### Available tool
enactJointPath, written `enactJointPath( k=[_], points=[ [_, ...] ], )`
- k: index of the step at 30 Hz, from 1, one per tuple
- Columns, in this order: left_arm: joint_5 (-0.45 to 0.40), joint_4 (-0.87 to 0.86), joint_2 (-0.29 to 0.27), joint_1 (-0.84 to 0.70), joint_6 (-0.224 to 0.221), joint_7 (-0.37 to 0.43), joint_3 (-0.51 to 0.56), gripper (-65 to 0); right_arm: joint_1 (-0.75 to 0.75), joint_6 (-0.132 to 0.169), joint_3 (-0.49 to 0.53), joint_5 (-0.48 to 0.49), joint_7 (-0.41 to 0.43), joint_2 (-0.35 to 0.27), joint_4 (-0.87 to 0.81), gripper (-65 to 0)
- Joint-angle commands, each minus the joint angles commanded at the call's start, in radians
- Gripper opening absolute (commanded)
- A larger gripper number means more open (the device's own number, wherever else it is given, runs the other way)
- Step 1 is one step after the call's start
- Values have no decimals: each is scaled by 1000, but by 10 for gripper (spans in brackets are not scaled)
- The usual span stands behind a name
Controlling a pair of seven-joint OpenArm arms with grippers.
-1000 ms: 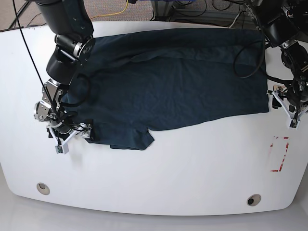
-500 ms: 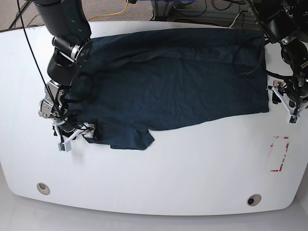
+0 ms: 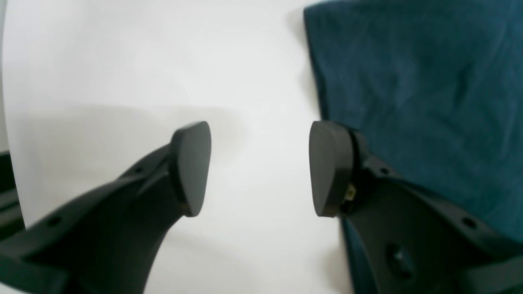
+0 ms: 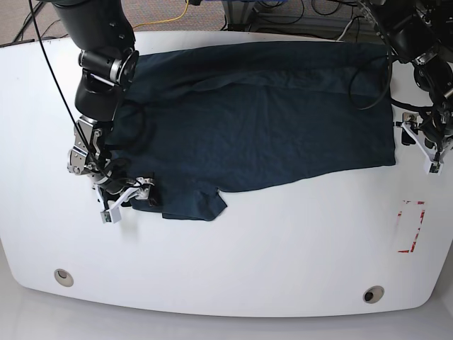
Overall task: Layout the t-shirt on the table in an organized manner, then fold the t-shirt properly
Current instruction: 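Move both grippers to the shirt's hem corners and grasp them, then hold the hem corners with both grippers and lift them slightly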
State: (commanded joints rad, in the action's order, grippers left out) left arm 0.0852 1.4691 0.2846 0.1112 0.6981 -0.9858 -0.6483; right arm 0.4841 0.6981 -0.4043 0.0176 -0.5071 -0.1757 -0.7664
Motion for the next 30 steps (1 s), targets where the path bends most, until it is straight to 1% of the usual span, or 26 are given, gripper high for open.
enactJointPath(
  k=[3, 4, 6, 7, 9, 11, 15, 18, 22, 25, 30],
  points=[
    [0, -46, 0, 6, 0, 8, 0, -290, 0, 0, 11, 2, 0, 0, 0, -369],
    [2, -68, 0, 8, 0, 9, 0, -290, 0, 0, 12, 2, 0, 0, 0, -415],
    [2, -86, 2, 9, 0, 20, 0, -290, 0, 0, 12, 2, 0, 0, 0, -485],
    [2, -97, 2, 9, 0, 38, 0, -290, 0, 0, 12, 2, 0, 0, -3, -537],
    [0, -112, 2, 9, 0, 64, 2, -290, -2, 0, 14, -5, 0, 0, -17, -606],
    [2, -137, 2, 11, 0, 86, 6, -290, -5, 0, 25, -5, -2, 0, -35, -647],
    [2, -183, 0, 52, 0, 115, 8, -290, -29, 0, 40, -5, -2, 0, -77, -647],
    [2, -252, 0, 89, -13, 138, 8, -289, -43, 0, 58, -5, -3, 2, -121, -647],
    [0, -351, 0, 153, -31, 173, 8, -289, -46, 0, 64, 2, -52, 3, -140, -647],
    [0, -408, 0, 186, -33, 190, 12, -289, -46, 0, 63, 2, -55, 3, -140, -647],
    [3, -460, 0, 218, -47, 193, 75, -289, -46, 0, 63, 2, -55, 3, -140, -647]
  ],
)
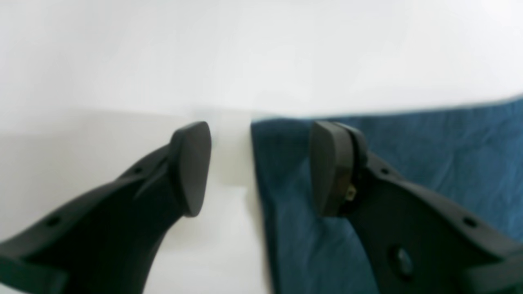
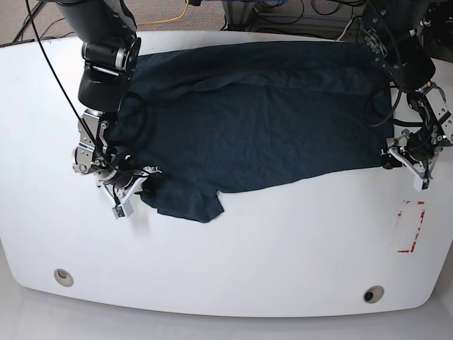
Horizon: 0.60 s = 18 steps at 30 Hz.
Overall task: Layout the t-shirt on the table in an organized manner, then fold the t-shirt properly
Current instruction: 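Hold the hem corners with both grippers and lift them slightly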
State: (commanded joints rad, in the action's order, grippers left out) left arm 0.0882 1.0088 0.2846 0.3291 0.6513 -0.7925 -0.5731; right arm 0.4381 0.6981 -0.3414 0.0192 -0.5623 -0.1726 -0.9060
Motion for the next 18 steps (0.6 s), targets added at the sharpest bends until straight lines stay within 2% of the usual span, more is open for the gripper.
enactJointPath(
  k=[4, 18],
  points=[
    [0, 5, -5, 0, -6, -3, 31, -290, 0, 0, -2, 0, -2, 0, 0, -647],
    [5, 44, 0, -38, 2, -48, 26, -292, 0, 0, -2, 0, -2, -3, -2, -647]
  ],
)
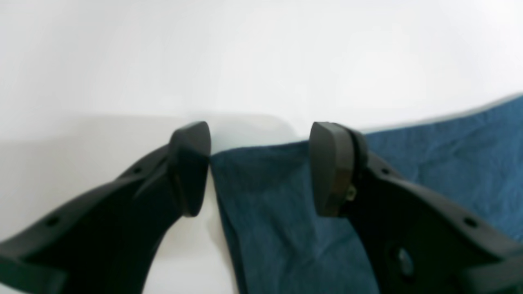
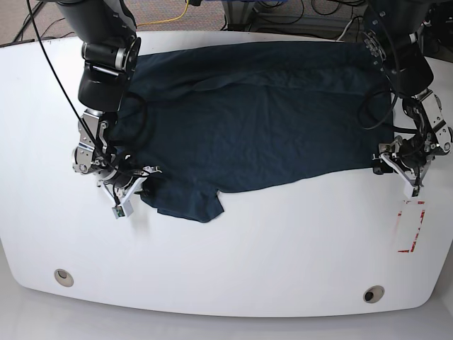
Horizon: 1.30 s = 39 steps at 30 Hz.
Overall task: Layout the t-shirt on the table in an organized manner, then fold the t-shirt properly
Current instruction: 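Hold the hem corners with both grippers and lift them slightly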
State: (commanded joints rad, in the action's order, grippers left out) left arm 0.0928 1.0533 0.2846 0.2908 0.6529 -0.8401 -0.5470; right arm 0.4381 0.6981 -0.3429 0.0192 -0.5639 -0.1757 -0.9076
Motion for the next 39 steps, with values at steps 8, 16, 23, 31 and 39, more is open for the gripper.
enactJointPath(
  k=[8, 16, 23, 31, 39],
  points=[
    [-2, 89, 0, -58, 0, -5, 6, -289, 0, 0, 0, 2, 0, 3, 0, -647],
    [-2, 87, -6, -60, 0, -9, 6, -306, 0, 0, 0, 2, 0, 3, 0, -647],
    [-2, 86, -18, -52, 0, -2, 83, -569, 0, 0, 0, 2, 0, 3, 0, -648],
    [-2, 86, -21, -34, -5, 44, 199, -625, -28, 0, 0, 2, -26, 6, -89, -650],
    [-6, 12, -20, 78, -5, 44, 201, -625, -89, 0, 0, 0, -144, 38, -318, -650]
  ],
)
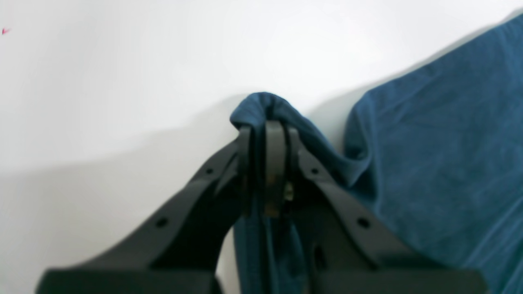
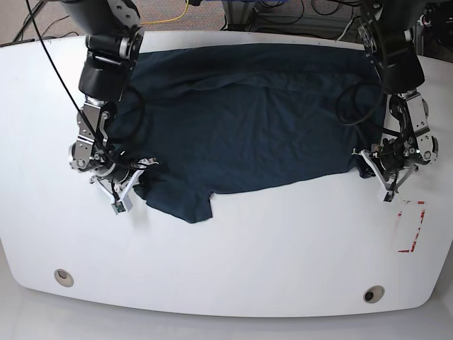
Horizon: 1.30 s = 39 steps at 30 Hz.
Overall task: Layout the t-shirt on the table in an organized manner, then fold the t-shirt properly
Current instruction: 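Hold the hem corners with both grippers and lift them slightly, then lift the held hem with both grippers and carry it toward the collar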
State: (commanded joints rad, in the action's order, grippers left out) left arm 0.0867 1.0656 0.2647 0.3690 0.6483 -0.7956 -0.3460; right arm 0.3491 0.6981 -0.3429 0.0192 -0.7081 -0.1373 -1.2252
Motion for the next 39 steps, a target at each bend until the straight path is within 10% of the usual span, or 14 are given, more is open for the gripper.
enactJointPath(
  k=[30, 39],
  points=[
    [6, -18, 51, 52, 50, -34, -23, -618, -206, 0, 0, -3, -126, 28, -431, -648],
    [-2, -23, 49, 51, 37, -41, -107, -342, -204, 0, 2, 0, -126, 31, -430, -648]
  ],
)
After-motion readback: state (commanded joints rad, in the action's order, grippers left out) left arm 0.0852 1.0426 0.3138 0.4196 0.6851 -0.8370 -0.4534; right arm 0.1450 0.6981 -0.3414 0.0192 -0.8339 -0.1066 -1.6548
